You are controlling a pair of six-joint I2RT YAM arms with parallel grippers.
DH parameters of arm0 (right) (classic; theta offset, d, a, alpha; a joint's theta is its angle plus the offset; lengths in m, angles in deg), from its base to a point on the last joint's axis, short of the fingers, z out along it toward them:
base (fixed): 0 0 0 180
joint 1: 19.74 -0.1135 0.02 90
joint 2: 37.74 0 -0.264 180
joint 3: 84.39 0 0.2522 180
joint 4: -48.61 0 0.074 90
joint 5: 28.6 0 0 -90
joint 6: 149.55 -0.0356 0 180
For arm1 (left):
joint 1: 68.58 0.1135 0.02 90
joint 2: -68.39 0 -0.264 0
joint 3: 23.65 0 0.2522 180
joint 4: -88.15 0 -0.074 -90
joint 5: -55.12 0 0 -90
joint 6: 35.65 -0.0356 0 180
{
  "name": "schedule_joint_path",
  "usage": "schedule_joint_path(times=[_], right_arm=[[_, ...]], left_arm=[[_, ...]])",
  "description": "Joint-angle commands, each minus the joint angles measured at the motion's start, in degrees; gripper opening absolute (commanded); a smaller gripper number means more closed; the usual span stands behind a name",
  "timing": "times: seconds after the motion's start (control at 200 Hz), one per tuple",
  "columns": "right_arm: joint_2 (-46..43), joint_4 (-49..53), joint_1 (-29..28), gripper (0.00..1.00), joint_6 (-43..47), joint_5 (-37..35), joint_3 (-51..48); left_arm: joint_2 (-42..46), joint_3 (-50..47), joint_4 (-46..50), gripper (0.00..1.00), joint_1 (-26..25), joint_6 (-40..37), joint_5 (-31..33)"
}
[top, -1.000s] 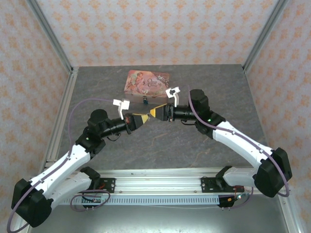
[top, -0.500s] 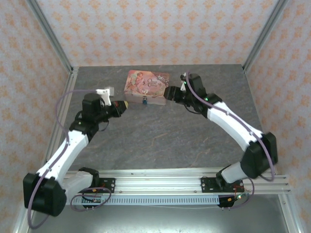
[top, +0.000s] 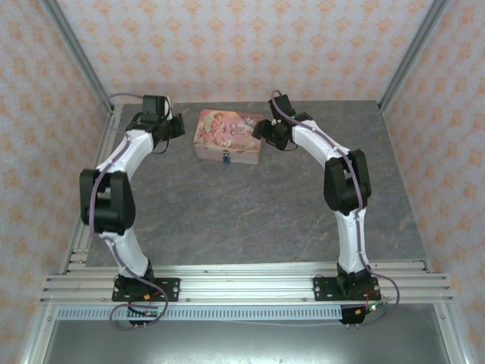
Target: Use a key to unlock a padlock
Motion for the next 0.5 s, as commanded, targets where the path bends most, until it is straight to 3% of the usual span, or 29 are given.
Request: schedule_joint_path(times=[0.0,0.195,0.495], right_arm=[[4.87,5.75,0.60,0.68,0.55,3.14,8.92],[11.85,9.09,1.12,0.65,0.90,4.86,17.05],[12.63,8.57,1.17,0.61,2.07,8.03,14.15]], left_arm=[[-8.09,10.20,8.19,0.00,0.73,-2.63,1.80],[-17.16,20.21,12.39,0.00,0.51,-0.57,-3.01],[-17.96,18.07,12.64,0.00,-3.16,-1.60,-5.98]])
